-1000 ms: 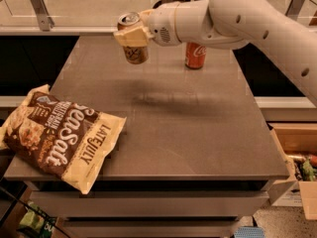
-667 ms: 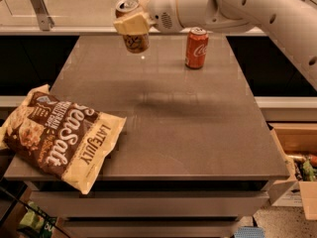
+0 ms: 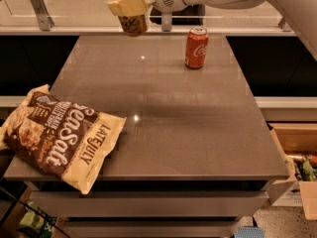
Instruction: Pick orange can
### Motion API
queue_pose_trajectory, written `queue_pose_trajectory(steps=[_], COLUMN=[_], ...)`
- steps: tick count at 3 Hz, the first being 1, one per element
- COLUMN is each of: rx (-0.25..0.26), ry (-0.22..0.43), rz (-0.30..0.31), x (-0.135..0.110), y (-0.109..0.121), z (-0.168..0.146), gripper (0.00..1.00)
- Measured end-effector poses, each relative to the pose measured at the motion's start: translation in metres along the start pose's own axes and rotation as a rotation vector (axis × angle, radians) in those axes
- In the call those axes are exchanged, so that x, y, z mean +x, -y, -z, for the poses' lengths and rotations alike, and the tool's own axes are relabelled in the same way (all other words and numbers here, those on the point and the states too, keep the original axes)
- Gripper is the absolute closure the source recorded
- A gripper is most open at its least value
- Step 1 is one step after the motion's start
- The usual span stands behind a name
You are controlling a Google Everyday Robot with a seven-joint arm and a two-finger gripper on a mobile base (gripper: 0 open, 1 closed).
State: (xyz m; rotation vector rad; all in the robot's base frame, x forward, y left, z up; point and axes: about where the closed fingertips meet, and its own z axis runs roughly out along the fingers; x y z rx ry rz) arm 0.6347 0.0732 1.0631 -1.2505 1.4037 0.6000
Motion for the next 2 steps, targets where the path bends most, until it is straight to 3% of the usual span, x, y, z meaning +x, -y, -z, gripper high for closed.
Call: queue_pose_trajectory(steps=[1, 2], rx=[0.001, 0.001], ry=[-0.016, -0.016], rz=[0.057, 0.058], x=[-0.0292, -0.0296], y=[-0.0107, -0.0109], z=[0.0109, 0.0109], gripper=[1.0, 1.0])
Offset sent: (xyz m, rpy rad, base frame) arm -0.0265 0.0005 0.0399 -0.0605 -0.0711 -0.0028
